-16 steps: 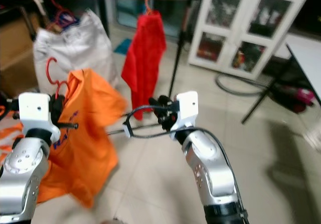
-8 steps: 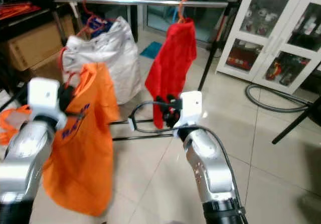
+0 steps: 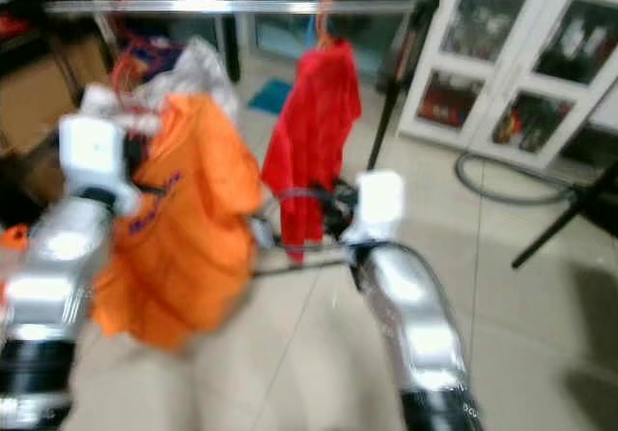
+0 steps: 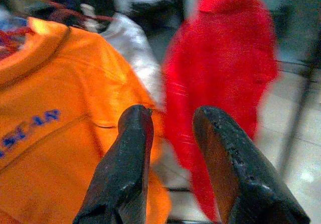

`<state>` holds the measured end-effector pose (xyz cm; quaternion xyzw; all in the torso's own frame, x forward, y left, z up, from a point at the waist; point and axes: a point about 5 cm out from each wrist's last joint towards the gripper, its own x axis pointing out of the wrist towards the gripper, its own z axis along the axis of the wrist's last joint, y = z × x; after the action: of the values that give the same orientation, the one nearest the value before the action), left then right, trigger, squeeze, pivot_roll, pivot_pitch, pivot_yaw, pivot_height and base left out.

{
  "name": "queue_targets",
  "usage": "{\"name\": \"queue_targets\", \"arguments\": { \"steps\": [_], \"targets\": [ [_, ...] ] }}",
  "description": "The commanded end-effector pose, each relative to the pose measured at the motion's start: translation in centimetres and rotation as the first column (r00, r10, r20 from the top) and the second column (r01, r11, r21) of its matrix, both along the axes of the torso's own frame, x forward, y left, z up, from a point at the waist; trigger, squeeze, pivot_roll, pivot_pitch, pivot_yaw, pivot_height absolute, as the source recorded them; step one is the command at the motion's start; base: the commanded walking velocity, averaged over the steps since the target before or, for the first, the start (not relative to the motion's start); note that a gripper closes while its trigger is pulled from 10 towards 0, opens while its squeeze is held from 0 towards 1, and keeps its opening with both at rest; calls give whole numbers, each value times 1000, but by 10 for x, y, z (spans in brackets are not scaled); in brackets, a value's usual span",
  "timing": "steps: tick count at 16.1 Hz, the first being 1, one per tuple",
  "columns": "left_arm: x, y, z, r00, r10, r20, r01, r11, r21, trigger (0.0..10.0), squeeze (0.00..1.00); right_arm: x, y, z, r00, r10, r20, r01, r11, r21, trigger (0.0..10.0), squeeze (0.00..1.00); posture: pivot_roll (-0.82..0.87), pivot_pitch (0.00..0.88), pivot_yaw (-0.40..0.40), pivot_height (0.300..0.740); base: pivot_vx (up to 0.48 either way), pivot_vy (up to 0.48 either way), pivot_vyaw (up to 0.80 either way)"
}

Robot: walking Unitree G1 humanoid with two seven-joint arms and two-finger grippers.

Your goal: Hang hanger

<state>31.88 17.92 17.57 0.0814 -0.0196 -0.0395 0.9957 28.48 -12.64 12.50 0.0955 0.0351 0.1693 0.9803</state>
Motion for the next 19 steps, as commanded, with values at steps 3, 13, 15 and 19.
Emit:
{"name": "queue_targets", "arguments": {
  "steps": [3, 13, 15, 19],
  "targets": [
    [2, 11, 15, 996, 38, 77, -38, 999, 0, 10000, 0, 1, 11, 9, 998, 35, 43, -35, 999, 8, 10000, 0, 58, 23, -15, 740, 341, 0, 0],
    [20, 11, 24, 997, 15, 82, -16, 1000, 16, 10000, 0, 2, 5, 12, 997, -61, 42, 60, 997, 41, 10000, 0, 52, 27, 14, 740, 354, 0, 0],
    [24, 10, 26, 997, 1, 83, -3, 1000, 28, 10000, 0, 2, 3, 12, 997, -67, 43, 64, 997, 47, 10000, 0, 51, 19, 20, 740, 349, 0, 0],
    [37, 0, 32, 994, -71, 86, 69, 997, 35, 10000, 0, 1, 7, 15, 997, -60, 51, 57, 997, 46, 10000, 0, 44, 22, 28, 740, 353, 0, 0]
  ]
}}
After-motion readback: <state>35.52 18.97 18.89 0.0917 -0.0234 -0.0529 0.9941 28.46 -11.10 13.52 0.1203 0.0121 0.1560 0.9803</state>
